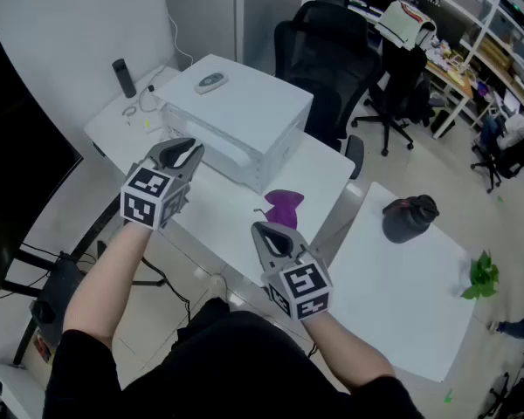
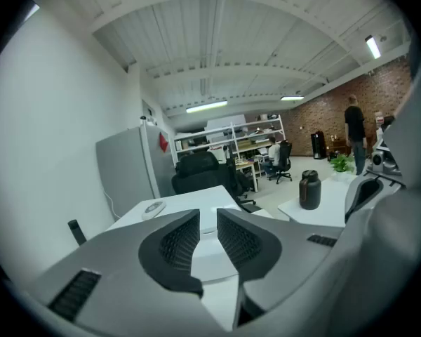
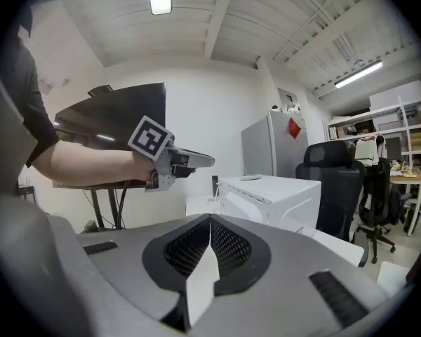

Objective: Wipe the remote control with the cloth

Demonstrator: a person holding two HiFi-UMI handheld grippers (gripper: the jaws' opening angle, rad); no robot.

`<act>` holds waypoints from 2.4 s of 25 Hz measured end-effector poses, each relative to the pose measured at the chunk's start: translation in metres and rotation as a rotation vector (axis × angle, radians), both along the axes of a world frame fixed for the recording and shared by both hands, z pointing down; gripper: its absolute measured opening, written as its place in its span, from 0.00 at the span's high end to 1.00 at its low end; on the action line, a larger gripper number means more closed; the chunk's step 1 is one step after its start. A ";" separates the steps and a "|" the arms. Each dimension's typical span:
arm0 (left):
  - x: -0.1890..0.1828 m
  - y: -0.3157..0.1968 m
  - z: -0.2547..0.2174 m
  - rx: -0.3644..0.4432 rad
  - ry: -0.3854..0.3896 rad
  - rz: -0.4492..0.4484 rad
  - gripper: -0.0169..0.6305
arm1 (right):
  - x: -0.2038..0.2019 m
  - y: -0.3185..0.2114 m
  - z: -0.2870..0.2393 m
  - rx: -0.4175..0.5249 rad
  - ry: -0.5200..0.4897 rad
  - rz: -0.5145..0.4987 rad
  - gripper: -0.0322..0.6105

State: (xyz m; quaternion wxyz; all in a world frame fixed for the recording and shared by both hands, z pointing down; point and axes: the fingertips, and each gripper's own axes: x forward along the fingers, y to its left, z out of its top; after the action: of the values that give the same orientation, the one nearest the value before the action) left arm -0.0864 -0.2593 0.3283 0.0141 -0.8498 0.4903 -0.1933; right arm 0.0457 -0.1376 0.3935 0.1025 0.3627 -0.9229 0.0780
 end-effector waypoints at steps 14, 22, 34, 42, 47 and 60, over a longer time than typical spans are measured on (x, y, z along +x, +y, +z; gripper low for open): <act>-0.076 -0.251 0.035 -0.180 -0.103 0.028 0.59 | -0.047 -0.147 0.002 -0.019 0.014 0.170 0.91; -0.078 -0.309 0.076 -0.316 -0.146 0.036 0.56 | -0.069 -0.225 -0.016 0.014 0.011 0.244 0.84; -0.069 -0.333 0.100 -0.444 -0.107 0.094 0.56 | -0.071 -0.247 -0.011 0.004 0.009 0.269 0.79; -0.066 -0.324 0.086 -0.373 -0.112 0.089 0.58 | -0.055 -0.240 -0.015 0.009 0.005 0.293 0.79; -0.050 -0.288 0.060 -0.292 -0.070 0.155 0.58 | -0.032 -0.228 -0.020 0.025 0.008 0.329 0.79; -0.034 -0.110 0.032 -0.200 0.001 0.200 0.58 | 0.037 -0.177 0.041 -0.064 0.109 0.351 0.72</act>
State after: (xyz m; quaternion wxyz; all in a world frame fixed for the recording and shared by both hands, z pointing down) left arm -0.1205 -0.3697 0.3602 -0.0515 -0.8916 0.3815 -0.2384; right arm 0.0829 -0.3150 0.4349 0.1487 0.5185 -0.8356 0.1041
